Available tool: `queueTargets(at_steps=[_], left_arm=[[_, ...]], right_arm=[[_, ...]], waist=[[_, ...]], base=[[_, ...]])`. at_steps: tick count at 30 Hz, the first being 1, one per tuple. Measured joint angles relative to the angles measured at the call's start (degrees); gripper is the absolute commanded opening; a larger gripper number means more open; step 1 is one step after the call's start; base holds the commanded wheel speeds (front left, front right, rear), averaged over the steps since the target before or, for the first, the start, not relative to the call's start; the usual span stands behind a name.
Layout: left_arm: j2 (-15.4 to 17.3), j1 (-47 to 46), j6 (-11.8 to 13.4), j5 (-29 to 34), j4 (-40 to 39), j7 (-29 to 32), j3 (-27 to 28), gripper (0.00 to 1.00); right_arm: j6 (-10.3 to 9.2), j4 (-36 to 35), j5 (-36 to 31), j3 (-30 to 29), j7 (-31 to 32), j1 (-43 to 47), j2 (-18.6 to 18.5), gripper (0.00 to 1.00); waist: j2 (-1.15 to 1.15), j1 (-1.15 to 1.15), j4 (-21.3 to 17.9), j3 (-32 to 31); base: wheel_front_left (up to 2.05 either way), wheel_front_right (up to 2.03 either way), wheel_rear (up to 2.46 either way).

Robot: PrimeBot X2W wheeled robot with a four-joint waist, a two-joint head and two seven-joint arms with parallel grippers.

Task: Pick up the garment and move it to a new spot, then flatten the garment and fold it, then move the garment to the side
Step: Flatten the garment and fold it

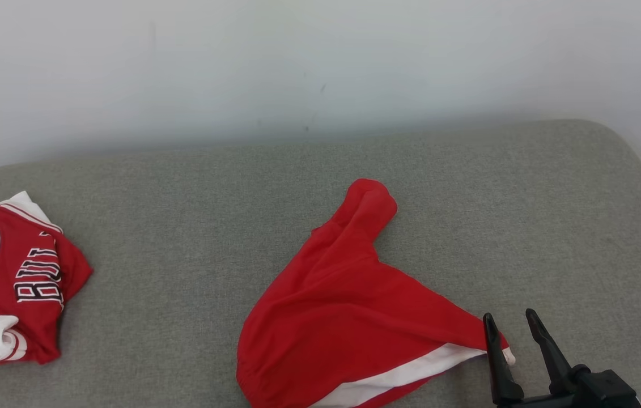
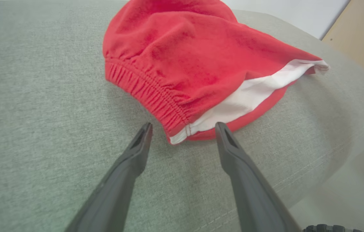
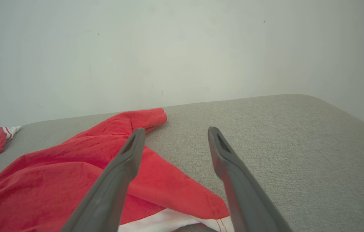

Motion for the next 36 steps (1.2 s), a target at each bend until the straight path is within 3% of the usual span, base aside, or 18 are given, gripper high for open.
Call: queueTargets(at_steps=[3, 4, 6, 7, 12, 22, 25, 29, 31, 36], left_arm=[[0.4, -1.8, 0.0, -0.96, 1.92, 0.0, -2.1, 1.0], [0.53, -2.16, -0.01, -1.3, 2.49, 0.0, -2.66, 0.75], [1.0, -3.03, -0.01, -1.68, 3.46, 0.0, -3.6, 0.11], [1.21, -3.39, -0.01, -1.85, 3.44, 0.0, -3.38, 0.0], [2.86, -4.63, -0.01, -2.9, 3.28, -0.01, -1.96, 0.0], [11.37, -6.04, -0.01, -3.87, 0.34, 0.0, 2.03, 0.0], [12.28, -5.81, -0.01, -4.75, 0.44, -0.01, 1.04, 0.0], [11.2, -4.71, -0.01, -5.44, 1.18, 0.0, -0.13, 0.0], [10.2, -4.33, -0.01, -5.46, 1.03, -0.01, 0.01, 1.0], [8.36, -2.21, -0.01, -5.26, -0.42, 0.0, 2.07, 1.0]], right_arm=[[0.0, 0.14, 0.14, -0.08, 0.0, -0.15, -0.04, 1.0], [0.0, 0.16, 0.16, -0.11, 0.0, -0.16, -0.1, 1.0], [0.0, 0.24, 0.18, -0.1, 0.0, -0.19, -0.16, 1.0], [0.0, 0.3, 0.19, -0.12, 0.0, -0.2, -0.15, 1.0], [0.0, 0.32, 0.19, -0.56, 0.0, -0.09, -0.13, 1.0], [0.0, 1.65, 0.32, -0.37, 0.0, 0.52, -0.01, 1.0], [0.0, 2.43, 0.54, -0.15, 0.0, 0.52, -0.01, 1.0], [0.0, 3.19, 0.83, 0.02, 0.0, 0.79, -0.04, 1.0], [0.0, 3.43, 1.01, -0.29, 0.0, 1.25, -0.08, 1.0], [0.0, 3.56, 1.19, -0.45, 0.0, 1.92, -0.21, 1.0]], waist=[[0.0, 0.0, -0.76, 0.16], [0.0, 0.0, -1.01, 0.21], [0.0, 0.0, -1.5, 0.28], [0.0, 0.0, -1.74, 0.3], [0.01, 0.0, -2.19, 0.18], [0.0, 0.0, -0.99, -0.6], [0.0, 0.0, -0.77, -0.84], [0.0, 0.0, -0.46, -1.14], [0.0, 0.0, -0.12, -1.31], [0.0, 0.0, 0.92, -1.83]], base=[[0.0, 0.0, 0.0], [0.0, 0.0, 0.0], [0.0, 0.0, 0.0], [0.0, 0.0, 0.0], [0.0, 0.0, 0.0], [0.0, 0.0, 0.0], [0.0, 0.0, 0.0], [0.0, 0.0, 0.0], [0.0, 0.0, 0.0], [0.0, 0.0, 0.0]])
